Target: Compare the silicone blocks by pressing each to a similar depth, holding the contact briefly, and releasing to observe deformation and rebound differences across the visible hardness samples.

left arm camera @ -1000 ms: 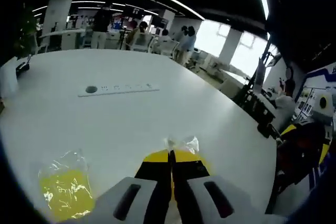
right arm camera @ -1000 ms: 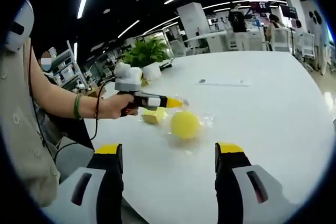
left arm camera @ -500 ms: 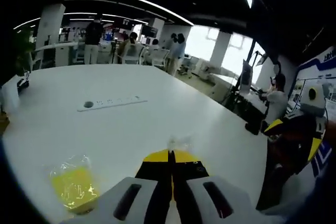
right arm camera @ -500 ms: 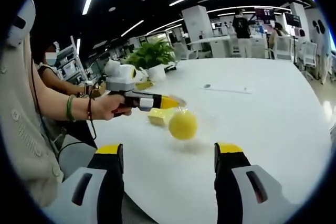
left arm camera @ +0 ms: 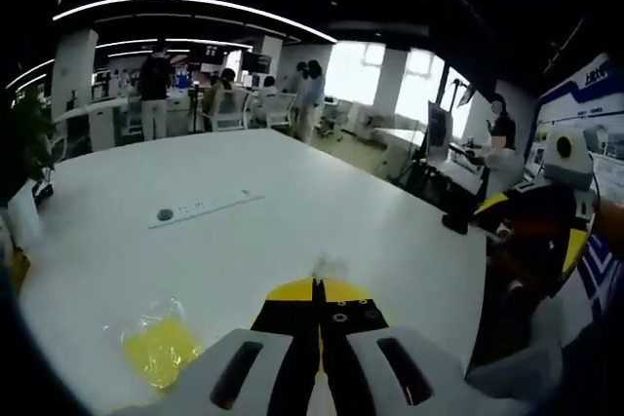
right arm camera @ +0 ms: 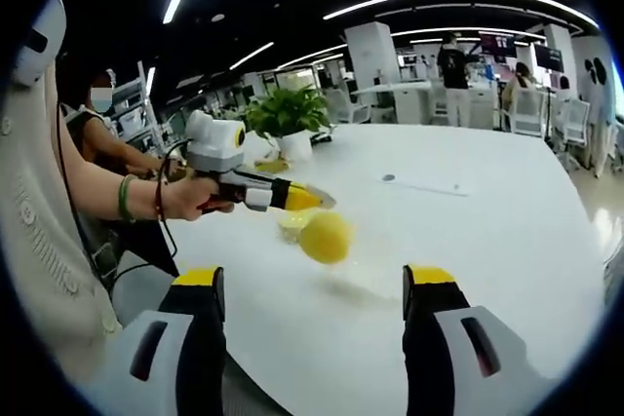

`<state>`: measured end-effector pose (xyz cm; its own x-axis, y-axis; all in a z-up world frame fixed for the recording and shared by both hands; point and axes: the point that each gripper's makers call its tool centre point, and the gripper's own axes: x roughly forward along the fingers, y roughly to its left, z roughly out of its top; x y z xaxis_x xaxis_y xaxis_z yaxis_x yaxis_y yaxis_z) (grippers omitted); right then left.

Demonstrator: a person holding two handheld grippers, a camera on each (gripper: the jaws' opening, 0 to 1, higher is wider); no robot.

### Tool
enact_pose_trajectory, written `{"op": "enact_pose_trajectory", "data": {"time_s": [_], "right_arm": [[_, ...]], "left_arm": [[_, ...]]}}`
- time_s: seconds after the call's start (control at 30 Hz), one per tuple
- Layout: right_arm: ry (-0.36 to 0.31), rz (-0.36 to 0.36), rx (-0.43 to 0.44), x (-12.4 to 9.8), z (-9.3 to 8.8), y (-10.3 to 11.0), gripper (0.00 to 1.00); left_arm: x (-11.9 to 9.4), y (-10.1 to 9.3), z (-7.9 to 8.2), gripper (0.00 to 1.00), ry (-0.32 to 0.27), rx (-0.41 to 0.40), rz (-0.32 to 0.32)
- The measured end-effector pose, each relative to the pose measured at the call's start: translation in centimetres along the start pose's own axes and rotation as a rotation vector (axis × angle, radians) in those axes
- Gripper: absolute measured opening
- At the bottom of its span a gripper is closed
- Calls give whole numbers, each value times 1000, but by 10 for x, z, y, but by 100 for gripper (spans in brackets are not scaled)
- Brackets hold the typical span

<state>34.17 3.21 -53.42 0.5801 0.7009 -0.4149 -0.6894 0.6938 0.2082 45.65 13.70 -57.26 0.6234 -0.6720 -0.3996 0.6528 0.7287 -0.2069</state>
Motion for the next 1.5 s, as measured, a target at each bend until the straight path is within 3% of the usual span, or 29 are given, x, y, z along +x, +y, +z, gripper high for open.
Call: {"op": "enact_pose_trajectory", "data": {"time_s": [0.47, 0.53, 0.63, 0.7, 0.77, 0.8, 0.9, 1.03, 1.5], "right_arm": [[-25, 33, -189, 0, 51, 14, 73], [-20, 49, -213, 2, 56, 17, 74], [-14, 62, -248, 6, 64, 19, 74], [-12, 77, -266, 14, 70, 22, 74], [-21, 93, -283, 21, 76, 26, 74], [-27, 100, -283, 26, 81, 28, 74], [-36, 137, -324, 39, 91, 38, 75], [6, 191, -370, 60, 95, 46, 76], [147, 340, -491, 117, 93, 60, 72]], "left_arm": [[-65, -7, 70, 0, -98, 102, -26], [-76, -10, 86, 0, -141, 120, -37], [-86, -15, 89, 0, -114, 148, -55], [-89, -17, 86, 0, -103, 101, -70], [-91, -17, 80, 0, -103, 130, -59], [-91, -20, 75, 0, -84, 57, -77], [-93, -20, 70, 0, -82, 78, -78], [-97, -24, 68, 0, -71, 114, -76], [-117, -31, 106, 0, -113, 176, -127]]}}
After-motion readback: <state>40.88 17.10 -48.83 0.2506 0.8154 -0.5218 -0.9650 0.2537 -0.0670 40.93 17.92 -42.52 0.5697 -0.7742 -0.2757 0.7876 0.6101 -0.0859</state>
